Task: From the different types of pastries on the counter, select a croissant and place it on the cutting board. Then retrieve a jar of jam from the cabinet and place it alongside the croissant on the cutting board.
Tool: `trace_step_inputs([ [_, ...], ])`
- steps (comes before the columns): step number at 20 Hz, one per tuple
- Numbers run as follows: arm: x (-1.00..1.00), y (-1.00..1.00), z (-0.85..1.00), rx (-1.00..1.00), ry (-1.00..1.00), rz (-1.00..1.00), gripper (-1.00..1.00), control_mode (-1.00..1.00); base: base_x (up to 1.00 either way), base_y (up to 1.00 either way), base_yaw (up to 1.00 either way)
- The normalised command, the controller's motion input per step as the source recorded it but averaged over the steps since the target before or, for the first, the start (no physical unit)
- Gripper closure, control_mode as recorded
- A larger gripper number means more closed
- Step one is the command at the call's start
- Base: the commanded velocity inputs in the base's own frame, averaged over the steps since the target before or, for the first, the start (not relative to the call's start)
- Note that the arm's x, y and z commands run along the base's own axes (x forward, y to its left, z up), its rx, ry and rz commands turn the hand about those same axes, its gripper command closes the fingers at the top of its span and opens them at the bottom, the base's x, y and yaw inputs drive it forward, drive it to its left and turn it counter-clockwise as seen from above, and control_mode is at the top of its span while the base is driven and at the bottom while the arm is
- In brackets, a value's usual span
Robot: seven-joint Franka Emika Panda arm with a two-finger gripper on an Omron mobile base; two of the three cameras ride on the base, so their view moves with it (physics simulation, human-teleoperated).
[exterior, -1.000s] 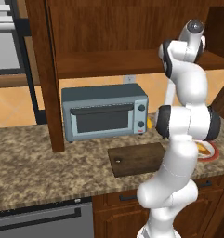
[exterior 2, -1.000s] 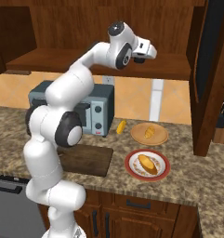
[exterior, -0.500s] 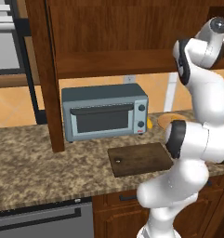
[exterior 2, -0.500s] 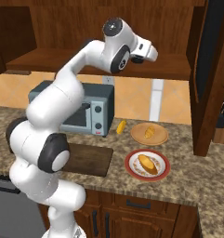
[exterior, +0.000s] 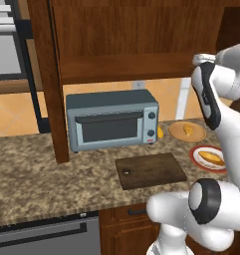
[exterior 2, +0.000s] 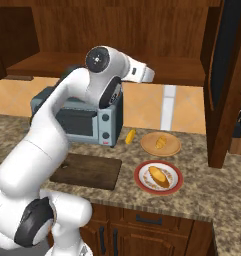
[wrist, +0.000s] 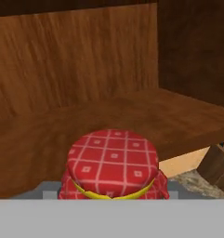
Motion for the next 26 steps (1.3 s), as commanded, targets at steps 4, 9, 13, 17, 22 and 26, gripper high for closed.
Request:
trace_step_inputs([
  [4, -1.00, 0.51, 0.30, 0.00, 0.00, 0.19, 1.00, -1.00, 0.00, 0.00, 0.00],
  [9, -0.86, 0.39, 0.06, 0.01, 0.02, 0.32, 1.00, -1.00, 0.00, 0.00, 0.00],
  [13, -0.57, 0.43, -0.06, 0.02, 0.02, 0.43, 1.00, -1.00, 0.00, 0.00, 0.00],
  [17, -0.44, 0.86, -0.18, 0.00, 0.02, 0.45, 1.00, -1.00, 0.00, 0.00, 0.00],
  [22, -0.23, 0.83, -0.30, 0.00, 0.03, 0.44, 1.00, -1.00, 0.00, 0.00, 0.00],
  [26, -0.03, 0.53, -0.45, 0.00, 0.02, 0.43, 1.00, -1.00, 0.00, 0.00, 0.00],
])
